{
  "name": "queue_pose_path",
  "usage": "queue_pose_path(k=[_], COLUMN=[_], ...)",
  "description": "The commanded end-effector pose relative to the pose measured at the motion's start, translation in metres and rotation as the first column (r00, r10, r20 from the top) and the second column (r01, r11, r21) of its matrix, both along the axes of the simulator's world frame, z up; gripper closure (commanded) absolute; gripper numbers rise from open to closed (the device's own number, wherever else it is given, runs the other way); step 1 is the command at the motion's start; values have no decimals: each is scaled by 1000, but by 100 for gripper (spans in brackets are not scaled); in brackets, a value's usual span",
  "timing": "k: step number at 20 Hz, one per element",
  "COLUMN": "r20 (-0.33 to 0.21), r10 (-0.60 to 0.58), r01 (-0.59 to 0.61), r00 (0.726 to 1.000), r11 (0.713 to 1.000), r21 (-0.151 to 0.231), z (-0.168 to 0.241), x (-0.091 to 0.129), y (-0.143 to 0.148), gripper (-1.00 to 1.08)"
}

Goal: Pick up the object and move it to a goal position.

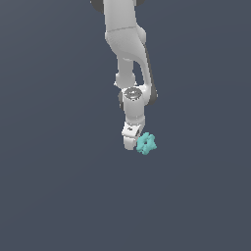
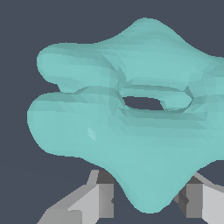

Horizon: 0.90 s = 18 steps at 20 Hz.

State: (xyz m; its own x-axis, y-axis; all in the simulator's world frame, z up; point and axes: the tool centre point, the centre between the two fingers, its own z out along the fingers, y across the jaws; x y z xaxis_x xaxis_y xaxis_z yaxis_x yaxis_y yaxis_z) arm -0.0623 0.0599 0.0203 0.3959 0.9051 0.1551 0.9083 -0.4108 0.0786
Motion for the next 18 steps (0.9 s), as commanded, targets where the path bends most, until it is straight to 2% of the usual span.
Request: queue_pose_path(k=[1,18], r20=[1,1], r10=[-1,-1], r01=[1,1], r00=[1000,1000], r11=[1000,1000], r21=[0,1], z=[3,33], x=[11,117], y=[-9,-89], gripper=[108,108])
